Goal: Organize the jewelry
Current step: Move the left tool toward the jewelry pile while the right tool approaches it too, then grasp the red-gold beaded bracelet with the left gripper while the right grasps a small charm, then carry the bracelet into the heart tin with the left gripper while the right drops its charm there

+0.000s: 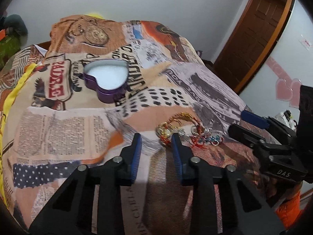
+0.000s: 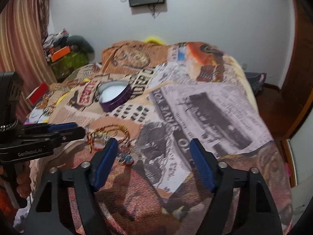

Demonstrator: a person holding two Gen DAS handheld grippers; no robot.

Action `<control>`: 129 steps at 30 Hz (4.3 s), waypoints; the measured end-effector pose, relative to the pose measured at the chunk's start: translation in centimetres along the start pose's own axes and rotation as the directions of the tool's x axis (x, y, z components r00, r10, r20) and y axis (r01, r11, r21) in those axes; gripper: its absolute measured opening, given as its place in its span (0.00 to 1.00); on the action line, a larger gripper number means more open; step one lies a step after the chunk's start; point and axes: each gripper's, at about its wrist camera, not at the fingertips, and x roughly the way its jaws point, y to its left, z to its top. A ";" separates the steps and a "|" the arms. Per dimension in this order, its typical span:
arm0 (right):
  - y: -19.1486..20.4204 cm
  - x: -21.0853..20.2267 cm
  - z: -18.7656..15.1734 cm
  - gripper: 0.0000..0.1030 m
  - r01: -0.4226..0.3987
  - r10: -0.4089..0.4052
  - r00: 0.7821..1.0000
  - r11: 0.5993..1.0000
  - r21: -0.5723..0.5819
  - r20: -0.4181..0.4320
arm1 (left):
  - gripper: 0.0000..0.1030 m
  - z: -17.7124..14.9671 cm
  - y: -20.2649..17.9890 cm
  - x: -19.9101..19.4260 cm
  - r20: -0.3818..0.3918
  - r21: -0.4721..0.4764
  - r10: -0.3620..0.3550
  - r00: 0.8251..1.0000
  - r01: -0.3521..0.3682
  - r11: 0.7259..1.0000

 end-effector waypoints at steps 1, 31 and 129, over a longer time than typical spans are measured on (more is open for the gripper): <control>0.1 0.2 -0.1 0.65 -0.006 0.006 1.000 1.000 -0.004 -0.006 | 0.28 -0.1 -0.2 0.2 -0.005 0.005 0.001 1.000 -0.001 1.000; 1.9 3.2 0.6 0.11 -0.161 0.150 0.980 0.984 -0.080 -0.129 | 0.00 0.2 -1.9 -0.8 0.080 0.073 0.023 0.997 -0.029 0.997; 7.7 15.4 13.3 0.11 -0.194 0.141 0.968 0.947 -0.256 -0.209 | 0.04 12.4 11.8 7.2 0.012 -0.026 0.128 0.992 -0.127 0.992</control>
